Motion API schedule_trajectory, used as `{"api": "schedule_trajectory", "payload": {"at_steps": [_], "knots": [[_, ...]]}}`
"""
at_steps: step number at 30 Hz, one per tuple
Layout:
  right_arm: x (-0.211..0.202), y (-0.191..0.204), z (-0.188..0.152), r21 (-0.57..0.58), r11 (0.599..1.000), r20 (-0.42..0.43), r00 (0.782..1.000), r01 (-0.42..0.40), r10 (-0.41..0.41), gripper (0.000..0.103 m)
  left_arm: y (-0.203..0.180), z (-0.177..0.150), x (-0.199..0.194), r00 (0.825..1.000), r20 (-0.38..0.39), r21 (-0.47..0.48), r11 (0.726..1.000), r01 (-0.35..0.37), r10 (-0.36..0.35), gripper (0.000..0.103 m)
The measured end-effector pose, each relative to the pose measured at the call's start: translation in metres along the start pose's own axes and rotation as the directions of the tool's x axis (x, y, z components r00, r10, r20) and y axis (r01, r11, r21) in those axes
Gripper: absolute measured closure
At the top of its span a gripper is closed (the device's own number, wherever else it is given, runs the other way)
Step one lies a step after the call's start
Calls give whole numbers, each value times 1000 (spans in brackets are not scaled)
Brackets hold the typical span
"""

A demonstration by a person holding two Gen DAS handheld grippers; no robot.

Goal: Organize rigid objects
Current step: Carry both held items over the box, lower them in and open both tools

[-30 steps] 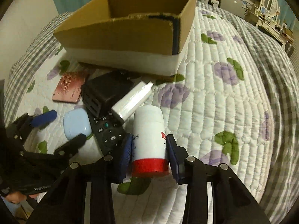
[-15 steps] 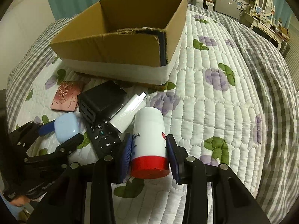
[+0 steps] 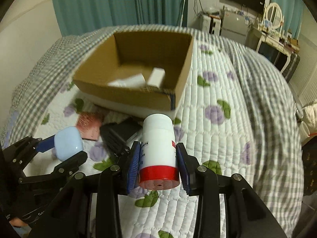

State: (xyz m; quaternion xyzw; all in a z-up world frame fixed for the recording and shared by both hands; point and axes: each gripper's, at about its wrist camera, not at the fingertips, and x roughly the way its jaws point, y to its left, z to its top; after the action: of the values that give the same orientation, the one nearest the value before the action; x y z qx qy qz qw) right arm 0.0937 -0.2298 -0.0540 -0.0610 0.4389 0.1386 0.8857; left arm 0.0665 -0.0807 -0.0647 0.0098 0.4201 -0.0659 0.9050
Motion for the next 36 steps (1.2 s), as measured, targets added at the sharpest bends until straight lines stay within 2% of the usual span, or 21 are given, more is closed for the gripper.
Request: {"api": "schedule_trajectory", "payload": {"at_steps": [11,17,22,26,30,36], "knots": [[-57,16,47,-50,996,156,986,68,-59,67,9,60,-39,995,93,31,999,-23,20,45],[-60,20,81,-61,996,204,977,66,-53,67,15,102,-35,992,124,14,1000,-13,11,45],[-47,14,111,-40,998,230,972,50,-40,67,22,126,-10,992,125,21,1000,-14,12,45],[-26,8,130,-25,999,231,972,48,-41,67,35,142,26,994,107,5,1000,-30,29,45],[2,4,137,-18,999,213,976,42,-37,67,46,146,61,996,76,-9,999,-41,42,45],[42,-5,137,-2,999,177,983,38,-37,67,48,142,97,997,50,27,997,-68,66,45]]}}
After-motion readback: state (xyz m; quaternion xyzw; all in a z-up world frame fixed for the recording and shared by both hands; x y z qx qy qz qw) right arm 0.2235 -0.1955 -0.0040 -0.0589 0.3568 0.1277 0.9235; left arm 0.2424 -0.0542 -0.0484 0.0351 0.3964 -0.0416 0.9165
